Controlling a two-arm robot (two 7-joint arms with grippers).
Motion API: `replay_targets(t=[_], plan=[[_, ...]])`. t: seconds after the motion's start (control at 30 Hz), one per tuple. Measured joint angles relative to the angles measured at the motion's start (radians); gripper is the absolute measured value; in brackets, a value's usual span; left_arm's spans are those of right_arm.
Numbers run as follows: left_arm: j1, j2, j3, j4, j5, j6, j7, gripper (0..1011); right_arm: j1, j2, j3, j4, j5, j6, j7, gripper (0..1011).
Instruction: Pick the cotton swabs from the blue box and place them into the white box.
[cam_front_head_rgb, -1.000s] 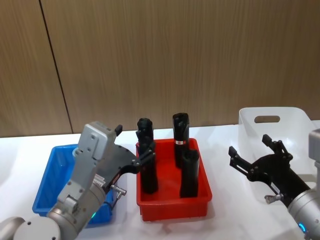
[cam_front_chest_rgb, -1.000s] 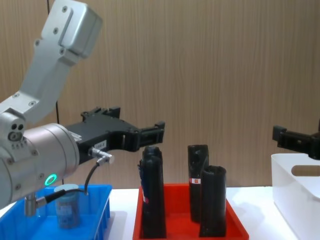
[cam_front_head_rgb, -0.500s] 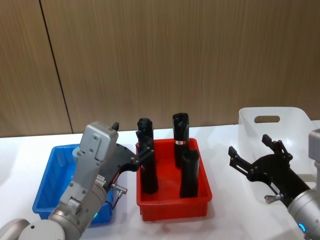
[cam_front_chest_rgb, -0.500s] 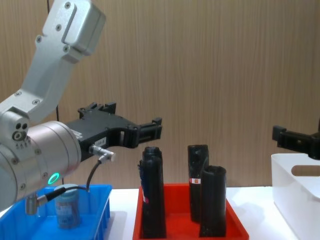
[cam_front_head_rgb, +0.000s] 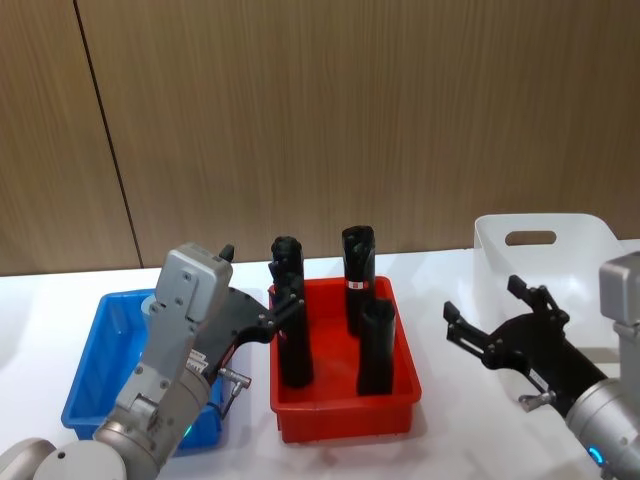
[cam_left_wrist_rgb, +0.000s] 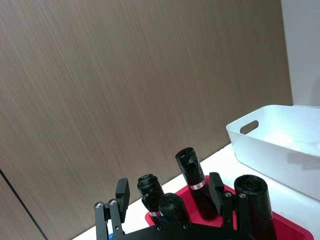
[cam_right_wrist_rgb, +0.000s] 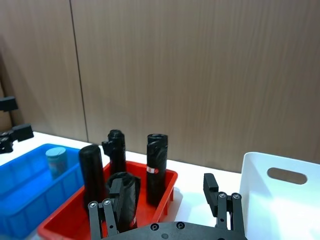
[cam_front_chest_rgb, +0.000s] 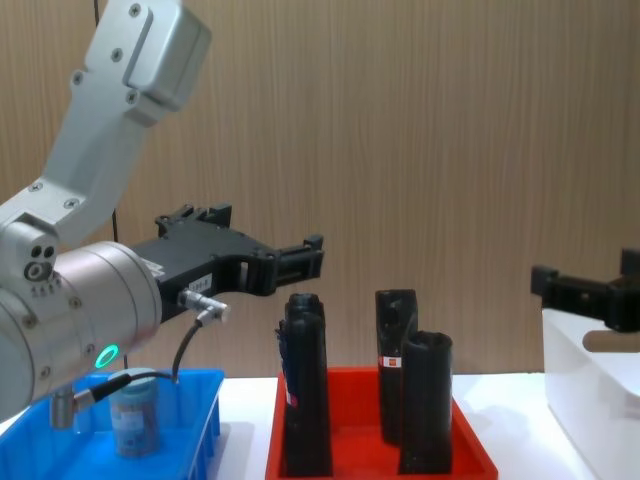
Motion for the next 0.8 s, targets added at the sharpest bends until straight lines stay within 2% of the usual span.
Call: replay_targets(t=[0.43, 0.8], plan=[[0.000, 0.000, 0.000, 0.001, 0.000, 0.000, 0.000, 1004, 0.049, -0.007, -0.004, 0.063, 0.007, 0.059, 0.126, 1002], [0.000, 0.000, 0.000, 0.001, 0.000, 0.000, 0.000, 1004, 0.127, -0.039, -0.019, 0.172, -0.005, 0.098, 0.232, 1002]])
